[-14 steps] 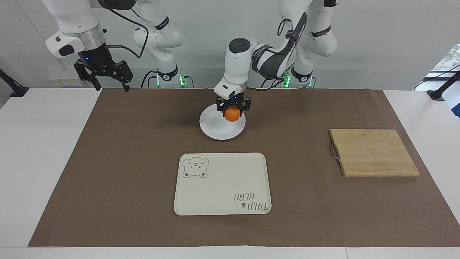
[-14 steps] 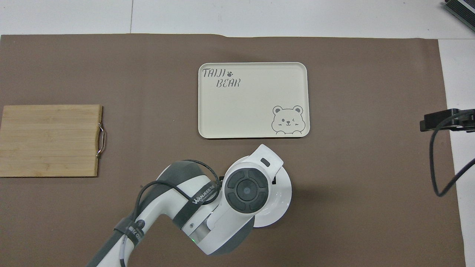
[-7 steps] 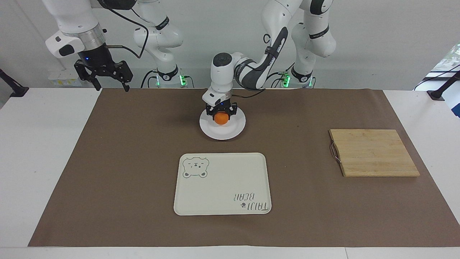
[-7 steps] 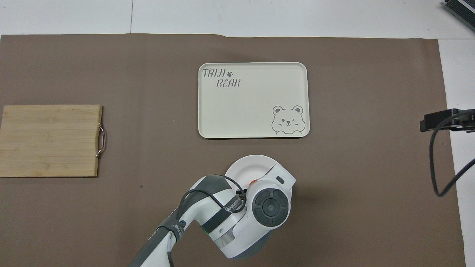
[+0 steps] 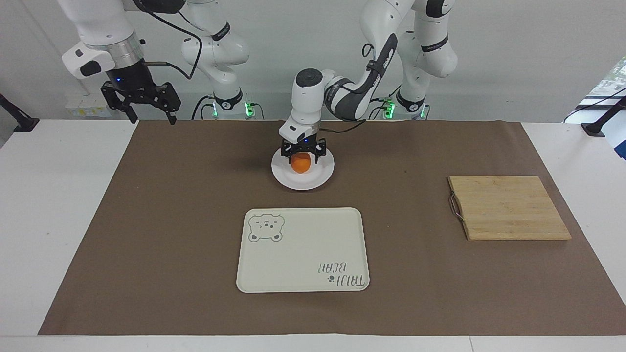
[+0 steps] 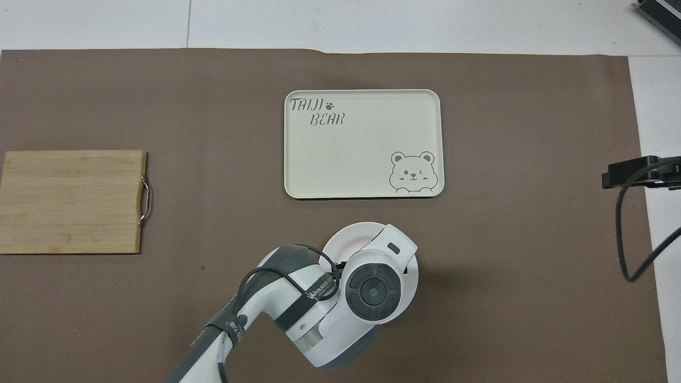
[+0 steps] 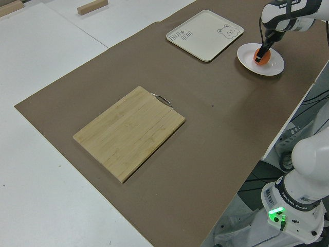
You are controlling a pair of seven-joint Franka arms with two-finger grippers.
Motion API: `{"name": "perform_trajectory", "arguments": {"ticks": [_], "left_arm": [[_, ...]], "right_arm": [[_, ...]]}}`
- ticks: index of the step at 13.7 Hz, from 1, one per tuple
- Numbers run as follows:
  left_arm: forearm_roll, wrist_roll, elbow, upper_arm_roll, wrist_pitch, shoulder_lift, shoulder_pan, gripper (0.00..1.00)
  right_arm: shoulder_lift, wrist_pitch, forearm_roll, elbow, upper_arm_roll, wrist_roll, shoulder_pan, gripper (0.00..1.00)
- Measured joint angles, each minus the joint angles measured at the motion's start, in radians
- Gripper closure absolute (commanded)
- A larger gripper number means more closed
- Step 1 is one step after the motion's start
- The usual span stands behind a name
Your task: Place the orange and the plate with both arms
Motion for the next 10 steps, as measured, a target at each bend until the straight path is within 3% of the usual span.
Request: {"name": "perform_trajectory", "arguments": {"ticks": [10], "left_arm": [[-0.004, 0.378, 0.167, 0.015, -0.319, -0.151, 0.316, 0.0]], "right_arm": [[0.0, 0.0, 0.0, 0.0, 0.0, 0.0, 0.0, 0.0]]}}
